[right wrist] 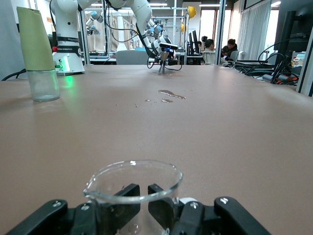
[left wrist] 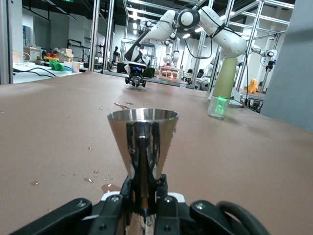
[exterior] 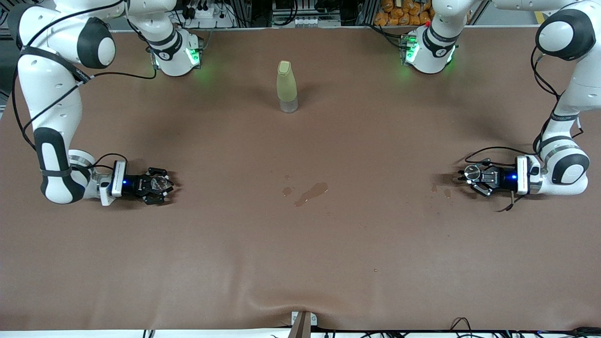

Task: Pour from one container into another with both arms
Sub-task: 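Lower the jigger and beaker onto the table and open both grippers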

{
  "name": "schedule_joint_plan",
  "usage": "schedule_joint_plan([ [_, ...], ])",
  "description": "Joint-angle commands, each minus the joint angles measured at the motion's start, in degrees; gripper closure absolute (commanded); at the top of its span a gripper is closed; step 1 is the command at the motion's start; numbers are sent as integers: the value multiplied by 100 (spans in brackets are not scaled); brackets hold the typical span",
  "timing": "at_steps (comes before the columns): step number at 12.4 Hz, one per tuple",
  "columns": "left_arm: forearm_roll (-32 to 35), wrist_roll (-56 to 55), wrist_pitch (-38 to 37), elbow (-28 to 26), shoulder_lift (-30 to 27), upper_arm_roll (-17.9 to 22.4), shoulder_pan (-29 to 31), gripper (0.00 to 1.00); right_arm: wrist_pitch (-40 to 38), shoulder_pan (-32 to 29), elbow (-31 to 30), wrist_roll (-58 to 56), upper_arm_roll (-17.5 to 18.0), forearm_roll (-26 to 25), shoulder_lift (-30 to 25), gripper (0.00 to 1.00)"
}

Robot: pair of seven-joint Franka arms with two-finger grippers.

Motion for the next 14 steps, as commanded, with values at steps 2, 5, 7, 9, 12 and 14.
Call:
schedule_joint_plan([
  [2, -147, 109, -31, 107, 208, -15, 22, 100, 73, 10, 71, -621, -14, 65, 96, 100],
  [5, -138, 92, -40, 142, 164, -15, 22, 94, 196, 2, 62, -603, -14, 56, 88, 99],
  [7, -138, 91, -31, 142, 164, -15, 22, 93, 188, 2, 62, -516, -14, 47, 88, 59],
  [9, -147, 92, -40, 142, 138, -15, 48, 80, 161, -33, 62, -201, -23, 30, 88, 18],
  [12, -155, 92, -40, 142, 129, -15, 83, 56, 135, -51, 79, 108, -233, -128, 0, 0],
  [14, -156, 74, -40, 142, 120, -15, 101, 47, 126, -42, 149, 519, -348, -452, -132, 0],
])
